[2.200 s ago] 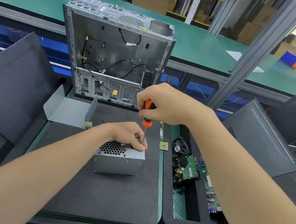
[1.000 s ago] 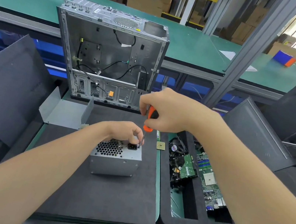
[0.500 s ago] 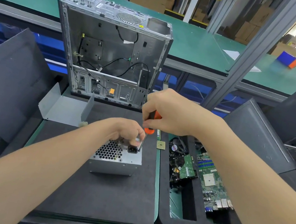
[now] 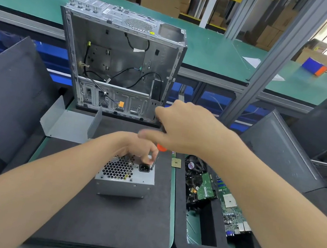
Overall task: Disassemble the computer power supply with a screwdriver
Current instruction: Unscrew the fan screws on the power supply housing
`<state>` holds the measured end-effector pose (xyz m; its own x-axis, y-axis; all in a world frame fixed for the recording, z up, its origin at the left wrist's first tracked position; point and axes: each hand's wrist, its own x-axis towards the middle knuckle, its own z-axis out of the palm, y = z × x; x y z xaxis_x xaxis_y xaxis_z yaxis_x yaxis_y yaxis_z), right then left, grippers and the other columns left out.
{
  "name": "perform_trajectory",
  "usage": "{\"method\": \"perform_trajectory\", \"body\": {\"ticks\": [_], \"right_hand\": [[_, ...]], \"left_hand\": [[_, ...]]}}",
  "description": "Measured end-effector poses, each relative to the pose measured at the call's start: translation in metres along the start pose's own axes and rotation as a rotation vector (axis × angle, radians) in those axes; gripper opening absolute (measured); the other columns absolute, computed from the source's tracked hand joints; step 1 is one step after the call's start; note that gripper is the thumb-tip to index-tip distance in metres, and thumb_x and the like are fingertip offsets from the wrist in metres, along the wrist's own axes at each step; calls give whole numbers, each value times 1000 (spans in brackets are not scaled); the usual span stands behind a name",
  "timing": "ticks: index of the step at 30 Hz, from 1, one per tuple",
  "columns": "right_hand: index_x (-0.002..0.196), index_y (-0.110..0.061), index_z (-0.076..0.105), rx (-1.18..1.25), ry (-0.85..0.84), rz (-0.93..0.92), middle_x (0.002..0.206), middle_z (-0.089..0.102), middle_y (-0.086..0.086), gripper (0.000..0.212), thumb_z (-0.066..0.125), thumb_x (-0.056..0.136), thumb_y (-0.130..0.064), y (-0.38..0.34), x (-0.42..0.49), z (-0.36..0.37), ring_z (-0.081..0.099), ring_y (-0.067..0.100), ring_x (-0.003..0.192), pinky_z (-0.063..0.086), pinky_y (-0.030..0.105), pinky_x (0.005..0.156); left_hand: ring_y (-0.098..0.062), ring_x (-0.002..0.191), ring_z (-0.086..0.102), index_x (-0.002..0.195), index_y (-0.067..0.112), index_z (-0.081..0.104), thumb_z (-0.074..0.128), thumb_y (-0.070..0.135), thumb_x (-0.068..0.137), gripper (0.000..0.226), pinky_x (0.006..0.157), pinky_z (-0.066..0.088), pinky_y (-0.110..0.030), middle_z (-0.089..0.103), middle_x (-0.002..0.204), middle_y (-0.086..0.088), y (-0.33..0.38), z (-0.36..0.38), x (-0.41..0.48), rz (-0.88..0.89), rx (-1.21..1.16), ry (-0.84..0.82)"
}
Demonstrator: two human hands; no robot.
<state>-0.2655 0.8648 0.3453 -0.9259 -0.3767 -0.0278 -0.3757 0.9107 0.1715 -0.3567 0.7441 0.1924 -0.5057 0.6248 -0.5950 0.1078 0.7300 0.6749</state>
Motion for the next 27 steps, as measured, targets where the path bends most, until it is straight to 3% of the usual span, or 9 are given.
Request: {"method": "perform_trajectory", "body": {"ticks": [2, 5, 7, 9, 15, 18, 22, 24, 27], "right_hand": [[64, -20, 31, -73, -13, 97, 66, 35, 0, 60, 42, 100, -66, -11, 3, 1, 32, 16, 53, 22, 27, 47], [78, -13, 55, -2, -49, 7, 70, 42, 1, 37, 56, 101, -42, -12, 7, 5, 49, 23, 61, 31, 28, 47], [93, -17, 66, 100, -98, -112, 80, 55, -1, 14, 63, 97, -30, -6, 4, 2, 59, 24, 82, 51, 38, 62], [96, -22, 69, 176, -140, -171, 89, 60, -7, 5, 70, 92, -23, 3, 1, -4, 53, 14, 91, 53, 40, 81], [95, -21, 72, 196, -171, -251, 95, 68, -6, 32, 68, 78, 6, 25, 5, -13, 58, 15, 92, 43, 23, 72], [99, -21, 71, 208, -162, -271, 96, 65, -6, 30, 69, 79, 2, 27, 8, -10, 57, 14, 92, 37, 10, 68], [104, -24, 66, 203, -129, -212, 103, 56, -4, 19, 73, 86, -25, 24, 9, -4, 49, 13, 94, 46, 28, 79], [97, -19, 61, 273, -6, -66, 98, 53, -2, 28, 66, 94, -46, 17, 10, 4, 52, 18, 94, 49, 36, 80], [76, -14, 45, 87, 123, 268, 76, 43, 1, 55, 46, 100, -64, 6, 12, 17, 55, 29, 76, 42, 35, 60]], "left_hand": [[-22, 91, 49, 94, 14, 65, 59, -5, 95, 20, 74, 41, -30, 62, 104, -6, 1, 1, 1, 11, -2, 24], [-15, 87, 51, 103, 9, 70, 58, -2, 97, 17, 67, 41, -26, 58, 100, 3, 1, 1, 1, 28, 55, 78], [-19, 83, 50, 103, 8, 68, 56, -3, 96, 18, 65, 41, -27, 58, 102, -6, -2, 0, 2, 38, 32, 85], [-24, 83, 50, 96, 11, 66, 56, -4, 96, 18, 66, 42, -28, 60, 98, -8, -4, 0, 5, 47, 1, 87], [-17, 100, 60, 89, 30, 80, 61, 8, 94, 29, 97, 44, -36, 74, 105, 6, -18, -3, 6, 166, -31, -25], [6, 97, 63, 104, 33, 80, 71, 26, 96, 14, 95, 42, -32, 75, 97, 21, -27, -8, 2, 240, -50, -130], [9, 88, 67, 104, 17, 81, 80, 26, 92, 16, 91, 46, -27, 78, 97, 21, -32, -1, 10, 296, -41, -21], [11, 87, 67, 104, 7, 80, 83, 21, 89, 21, 89, 45, -26, 78, 93, 20, -33, 2, 14, 298, -53, 4], [9, 86, 68, 102, 7, 79, 85, 22, 87, 22, 94, 44, -30, 79, 97, 18, -33, 3, 15, 278, -67, -6]]}}
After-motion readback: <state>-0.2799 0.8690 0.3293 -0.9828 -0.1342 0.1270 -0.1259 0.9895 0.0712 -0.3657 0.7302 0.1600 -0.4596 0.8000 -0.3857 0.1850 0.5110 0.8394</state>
